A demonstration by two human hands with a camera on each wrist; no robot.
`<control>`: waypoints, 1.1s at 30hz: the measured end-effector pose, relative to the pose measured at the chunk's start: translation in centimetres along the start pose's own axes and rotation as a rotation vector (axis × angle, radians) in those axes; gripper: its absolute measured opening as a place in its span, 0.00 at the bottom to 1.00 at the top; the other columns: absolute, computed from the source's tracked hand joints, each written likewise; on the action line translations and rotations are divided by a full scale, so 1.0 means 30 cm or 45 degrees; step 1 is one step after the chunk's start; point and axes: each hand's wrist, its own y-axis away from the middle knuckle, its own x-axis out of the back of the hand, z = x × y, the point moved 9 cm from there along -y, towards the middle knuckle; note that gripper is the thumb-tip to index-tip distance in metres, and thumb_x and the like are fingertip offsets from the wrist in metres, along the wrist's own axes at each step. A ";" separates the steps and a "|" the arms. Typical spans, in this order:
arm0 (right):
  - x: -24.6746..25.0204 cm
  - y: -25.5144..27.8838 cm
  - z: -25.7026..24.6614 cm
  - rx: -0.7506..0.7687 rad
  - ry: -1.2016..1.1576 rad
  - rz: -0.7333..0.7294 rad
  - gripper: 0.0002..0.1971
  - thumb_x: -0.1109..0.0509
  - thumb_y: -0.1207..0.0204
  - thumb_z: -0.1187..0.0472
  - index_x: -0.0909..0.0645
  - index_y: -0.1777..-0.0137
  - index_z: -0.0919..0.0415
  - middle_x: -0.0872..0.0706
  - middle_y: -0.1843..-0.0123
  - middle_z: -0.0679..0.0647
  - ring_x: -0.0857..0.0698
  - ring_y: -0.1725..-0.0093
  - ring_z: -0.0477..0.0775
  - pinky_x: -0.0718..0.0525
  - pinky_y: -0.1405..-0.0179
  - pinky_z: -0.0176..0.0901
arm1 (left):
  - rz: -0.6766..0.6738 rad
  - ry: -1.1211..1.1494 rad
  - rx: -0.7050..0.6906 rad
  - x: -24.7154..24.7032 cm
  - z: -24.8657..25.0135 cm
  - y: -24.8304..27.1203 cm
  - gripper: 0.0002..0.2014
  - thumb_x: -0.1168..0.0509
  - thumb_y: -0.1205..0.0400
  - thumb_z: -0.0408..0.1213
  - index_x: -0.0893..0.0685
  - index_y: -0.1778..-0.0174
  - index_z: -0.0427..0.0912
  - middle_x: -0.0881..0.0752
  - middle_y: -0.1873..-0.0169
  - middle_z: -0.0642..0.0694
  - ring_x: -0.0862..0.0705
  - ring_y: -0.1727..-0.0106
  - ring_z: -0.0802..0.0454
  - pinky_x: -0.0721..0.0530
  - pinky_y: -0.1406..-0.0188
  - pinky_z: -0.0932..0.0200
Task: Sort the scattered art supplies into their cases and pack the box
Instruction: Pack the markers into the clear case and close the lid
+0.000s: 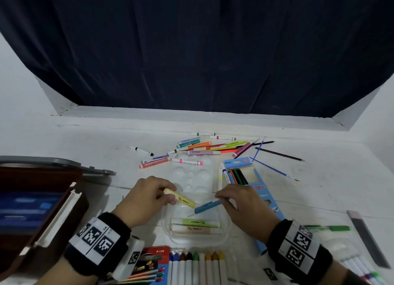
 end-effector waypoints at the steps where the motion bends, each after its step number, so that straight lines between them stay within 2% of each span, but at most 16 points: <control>1: -0.002 -0.001 -0.001 -0.005 -0.002 -0.009 0.08 0.31 0.19 0.60 0.12 0.45 0.53 0.11 0.51 0.42 0.16 0.52 0.39 0.18 0.47 0.31 | -0.017 -0.063 -0.026 0.000 0.005 -0.005 0.07 0.26 0.19 0.35 0.09 0.46 0.48 0.08 0.67 0.59 0.11 0.63 0.66 0.20 0.59 0.74; 4: 0.015 -0.010 -0.001 -0.019 -0.070 0.051 0.08 0.31 0.20 0.64 0.12 0.48 0.54 0.12 0.53 0.41 0.16 0.55 0.38 0.20 0.52 0.26 | -0.059 -0.208 -0.096 -0.009 0.014 -0.015 0.08 0.25 0.20 0.40 0.08 0.46 0.51 0.09 0.64 0.57 0.14 0.62 0.61 0.23 0.61 0.73; 8: 0.090 -0.014 0.038 -0.153 -0.274 0.288 0.12 0.34 0.19 0.72 0.13 0.53 0.55 0.14 0.57 0.45 0.13 0.61 0.45 0.13 0.58 0.39 | -0.162 -0.359 -0.214 -0.041 0.037 -0.015 0.09 0.27 0.19 0.46 0.09 0.43 0.55 0.13 0.55 0.57 0.18 0.58 0.63 0.25 0.58 0.75; 12: 0.102 -0.021 0.062 -0.208 -0.294 0.343 0.12 0.35 0.18 0.71 0.14 0.52 0.55 0.12 0.56 0.48 0.11 0.61 0.45 0.11 0.57 0.44 | -0.319 -0.452 -0.322 -0.095 0.067 -0.009 0.10 0.29 0.18 0.47 0.09 0.41 0.56 0.15 0.51 0.58 0.19 0.53 0.62 0.21 0.50 0.65; 16: 0.028 -0.026 0.021 -0.073 -0.164 0.214 0.08 0.32 0.20 0.69 0.13 0.51 0.58 0.14 0.56 0.46 0.13 0.58 0.43 0.13 0.55 0.41 | -0.381 -0.662 -0.376 -0.155 0.079 -0.012 0.14 0.32 0.16 0.50 0.11 0.37 0.56 0.16 0.45 0.58 0.22 0.43 0.60 0.27 0.45 0.65; 19: -0.010 -0.027 -0.013 0.024 -0.120 0.145 0.07 0.32 0.20 0.67 0.14 0.51 0.58 0.15 0.56 0.45 0.16 0.58 0.42 0.16 0.57 0.37 | -0.378 -0.734 -0.391 -0.167 0.082 -0.019 0.14 0.33 0.16 0.50 0.12 0.35 0.56 0.15 0.43 0.57 0.23 0.39 0.57 0.25 0.42 0.59; 22: -0.030 -0.033 -0.008 0.023 -0.079 0.095 0.07 0.33 0.21 0.66 0.14 0.51 0.57 0.13 0.55 0.46 0.18 0.56 0.42 0.17 0.54 0.38 | -0.360 -0.746 -0.393 -0.166 0.080 -0.027 0.14 0.34 0.15 0.50 0.12 0.35 0.57 0.15 0.44 0.56 0.23 0.39 0.57 0.25 0.43 0.60; 24: -0.046 -0.035 -0.009 0.022 0.007 0.026 0.07 0.32 0.21 0.64 0.13 0.50 0.55 0.12 0.54 0.46 0.18 0.52 0.45 0.16 0.50 0.45 | -0.357 -0.765 -0.379 -0.166 0.071 -0.029 0.13 0.33 0.16 0.51 0.12 0.38 0.57 0.15 0.46 0.57 0.23 0.41 0.57 0.24 0.44 0.60; 26: -0.071 -0.041 -0.024 0.038 0.139 -0.096 0.08 0.33 0.20 0.62 0.13 0.47 0.53 0.12 0.51 0.45 0.20 0.46 0.48 0.19 0.44 0.50 | -0.345 -0.781 -0.356 -0.166 0.063 -0.031 0.11 0.31 0.18 0.53 0.12 0.42 0.57 0.15 0.49 0.57 0.23 0.43 0.56 0.23 0.46 0.58; 28: -0.096 -0.049 -0.035 0.027 0.263 -0.230 0.11 0.36 0.17 0.60 0.14 0.41 0.50 0.13 0.46 0.45 0.24 0.40 0.48 0.24 0.38 0.50 | -0.327 -0.807 -0.347 -0.169 0.060 -0.032 0.11 0.29 0.20 0.54 0.12 0.46 0.57 0.16 0.51 0.58 0.23 0.46 0.56 0.23 0.47 0.58; 33: -0.130 -0.060 -0.040 0.009 0.504 -0.378 0.14 0.37 0.18 0.61 0.15 0.38 0.49 0.12 0.44 0.45 0.30 0.34 0.53 0.31 0.37 0.53 | -0.286 -0.840 -0.357 -0.174 0.064 -0.039 0.11 0.27 0.22 0.53 0.11 0.47 0.56 0.14 0.51 0.59 0.23 0.47 0.57 0.24 0.50 0.59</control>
